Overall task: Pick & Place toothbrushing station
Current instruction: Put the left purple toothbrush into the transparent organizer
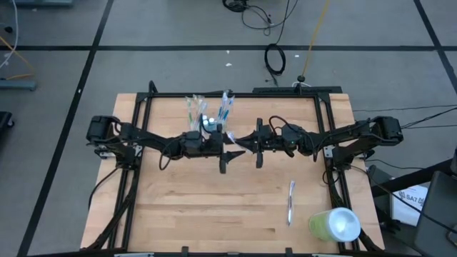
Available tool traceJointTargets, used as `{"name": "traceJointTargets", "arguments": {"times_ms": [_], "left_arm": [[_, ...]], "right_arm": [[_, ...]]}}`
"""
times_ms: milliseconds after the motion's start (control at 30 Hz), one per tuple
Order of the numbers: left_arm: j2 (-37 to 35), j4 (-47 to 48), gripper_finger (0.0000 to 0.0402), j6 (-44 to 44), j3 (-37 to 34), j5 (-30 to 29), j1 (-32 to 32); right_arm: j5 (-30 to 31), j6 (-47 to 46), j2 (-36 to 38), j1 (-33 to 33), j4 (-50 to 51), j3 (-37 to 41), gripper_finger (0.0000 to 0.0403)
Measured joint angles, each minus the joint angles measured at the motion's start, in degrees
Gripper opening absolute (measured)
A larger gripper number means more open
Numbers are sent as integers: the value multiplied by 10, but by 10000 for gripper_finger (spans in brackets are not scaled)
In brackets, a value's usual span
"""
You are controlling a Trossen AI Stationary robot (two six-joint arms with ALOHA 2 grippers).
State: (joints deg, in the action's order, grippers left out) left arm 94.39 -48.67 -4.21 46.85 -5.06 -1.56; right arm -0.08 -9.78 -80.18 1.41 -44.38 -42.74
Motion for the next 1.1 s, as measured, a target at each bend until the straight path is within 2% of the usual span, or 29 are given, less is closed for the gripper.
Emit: {"name": "traceJointTargets", "arguments": {"times_ms": [533, 900, 1100], "left_arm": [[-4, 12, 196, 5, -1, -10, 0], [-4, 14, 71, 15, -1, -11, 0], [-4, 14, 23, 15, -1, -11, 0]], "right_arm": [[0, 0, 0, 0, 2, 0, 0], [0, 0, 0, 0, 4, 0, 0], [-2, 0, 0, 0, 4, 0, 0]]}}
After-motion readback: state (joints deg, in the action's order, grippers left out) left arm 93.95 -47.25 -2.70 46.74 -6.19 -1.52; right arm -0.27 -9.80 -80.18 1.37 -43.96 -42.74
